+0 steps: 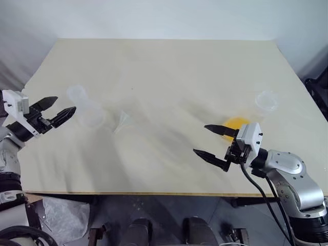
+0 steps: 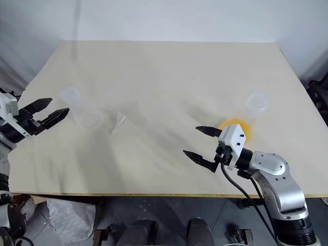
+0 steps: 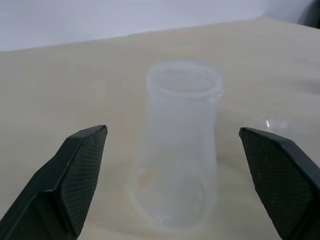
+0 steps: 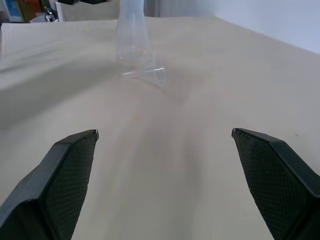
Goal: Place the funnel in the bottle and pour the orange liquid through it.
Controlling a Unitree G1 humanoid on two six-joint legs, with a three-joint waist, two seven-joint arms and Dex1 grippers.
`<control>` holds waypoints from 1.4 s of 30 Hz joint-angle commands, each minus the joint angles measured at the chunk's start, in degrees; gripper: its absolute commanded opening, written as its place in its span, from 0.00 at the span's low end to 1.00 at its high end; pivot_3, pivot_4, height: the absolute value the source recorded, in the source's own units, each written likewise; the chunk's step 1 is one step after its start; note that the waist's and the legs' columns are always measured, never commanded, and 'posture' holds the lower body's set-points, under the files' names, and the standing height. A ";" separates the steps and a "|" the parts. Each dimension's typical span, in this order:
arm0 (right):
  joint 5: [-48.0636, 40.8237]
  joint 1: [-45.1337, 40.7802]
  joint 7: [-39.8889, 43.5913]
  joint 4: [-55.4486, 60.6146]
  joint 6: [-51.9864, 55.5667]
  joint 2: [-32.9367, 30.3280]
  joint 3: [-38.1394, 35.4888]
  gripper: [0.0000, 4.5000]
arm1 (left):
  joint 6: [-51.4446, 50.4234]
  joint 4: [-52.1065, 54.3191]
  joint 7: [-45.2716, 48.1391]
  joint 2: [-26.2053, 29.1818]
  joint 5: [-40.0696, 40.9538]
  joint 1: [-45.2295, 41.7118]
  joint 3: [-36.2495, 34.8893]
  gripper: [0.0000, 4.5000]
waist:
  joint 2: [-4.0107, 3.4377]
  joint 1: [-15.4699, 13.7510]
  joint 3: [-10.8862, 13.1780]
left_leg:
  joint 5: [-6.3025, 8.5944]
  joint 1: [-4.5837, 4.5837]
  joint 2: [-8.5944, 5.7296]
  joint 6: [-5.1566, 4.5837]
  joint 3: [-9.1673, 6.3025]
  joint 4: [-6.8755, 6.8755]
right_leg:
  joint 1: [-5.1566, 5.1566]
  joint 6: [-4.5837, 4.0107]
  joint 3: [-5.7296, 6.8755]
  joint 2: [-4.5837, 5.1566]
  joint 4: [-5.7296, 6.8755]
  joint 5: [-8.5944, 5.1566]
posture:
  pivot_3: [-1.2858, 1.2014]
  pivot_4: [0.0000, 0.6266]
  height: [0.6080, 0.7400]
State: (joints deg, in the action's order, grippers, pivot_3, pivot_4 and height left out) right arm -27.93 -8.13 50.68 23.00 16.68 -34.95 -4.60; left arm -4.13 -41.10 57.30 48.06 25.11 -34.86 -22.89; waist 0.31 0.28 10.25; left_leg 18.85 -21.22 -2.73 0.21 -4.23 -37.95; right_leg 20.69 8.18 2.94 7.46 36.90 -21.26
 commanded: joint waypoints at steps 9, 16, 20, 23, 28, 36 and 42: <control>-0.60 -0.39 -1.54 2.73 -0.16 0.75 0.46 1.00 | 7.95 -13.67 2.15 -1.74 -5.95 -11.98 4.91 1.00 | 0.07 0.05 0.04 | 0.00 -0.01 -0.04 -0.01 0.01 -0.03 | 0.01 0.05 0.05 -0.01 0.06 0.02 | 0.52 0.24 1.00; -0.70 -0.28 -2.02 3.33 0.02 0.57 0.61 1.00 | 11.33 -18.61 0.86 -2.55 -7.59 -15.77 5.26 1.00 | 0.12 0.03 0.07 | 0.00 -0.02 -0.03 -0.01 0.00 -0.05 | 0.03 0.05 0.09 -0.01 0.12 0.03 | 0.52 0.24 1.00; -0.60 -0.14 -2.43 3.57 0.08 0.58 0.57 1.00 | 11.51 -21.11 0.00 -2.32 -8.28 -17.38 5.36 0.96 | 0.13 0.02 0.07 | 0.01 -0.03 -0.05 -0.01 -0.01 -0.06 | 0.02 0.06 0.09 0.01 0.12 0.03 | 0.52 0.24 1.00; -0.59 -0.25 -2.71 3.58 0.22 0.54 0.62 1.00 | 11.38 -21.92 0.89 -2.31 -8.38 -17.86 5.41 0.79 | 0.13 0.10 0.07 | 0.01 -0.02 -0.05 -0.01 0.00 -0.06 | 0.02 0.06 0.09 0.00 0.13 0.03 | 0.52 0.24 1.00; -0.55 -0.85 -2.84 3.24 0.44 0.41 0.59 1.00 | 11.08 -22.04 2.42 -2.50 -8.68 -18.00 5.64 0.52 | 0.14 0.07 0.08 | 0.01 -0.03 -0.05 -0.01 0.00 -0.06 | 0.03 0.06 0.11 0.01 0.14 0.03 | 0.52 0.24 1.00; -2.04 -1.44 -1.72 3.13 1.41 -0.78 -0.96 1.00 | 5.12 -9.81 7.37 -2.57 -5.77 -17.69 5.79 0.52 | 0.18 0.04 0.10 | 0.01 -0.07 -0.04 -0.01 -0.03 -0.08 | 0.05 0.06 0.11 0.00 0.15 0.03 | 0.52 0.24 1.00; -4.41 0.97 1.55 3.23 1.58 -2.71 -2.35 1.00 | -6.33 11.35 5.87 -3.94 -2.67 -13.03 7.24 0.52 | 0.20 -0.01 0.11 | 0.04 -0.09 -0.05 -0.07 -0.08 -0.10 | 0.02 0.09 0.09 0.05 0.14 0.05 | 0.52 0.24 1.00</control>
State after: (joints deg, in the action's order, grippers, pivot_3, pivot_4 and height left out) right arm -30.84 -7.26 51.26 24.52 18.78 -37.12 -5.34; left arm -7.72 -35.52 63.79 44.56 20.55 -48.41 -16.07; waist 0.51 0.27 10.36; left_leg 18.89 -21.31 -2.78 0.14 -4.31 -38.05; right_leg 20.70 8.27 3.01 7.51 37.04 -21.21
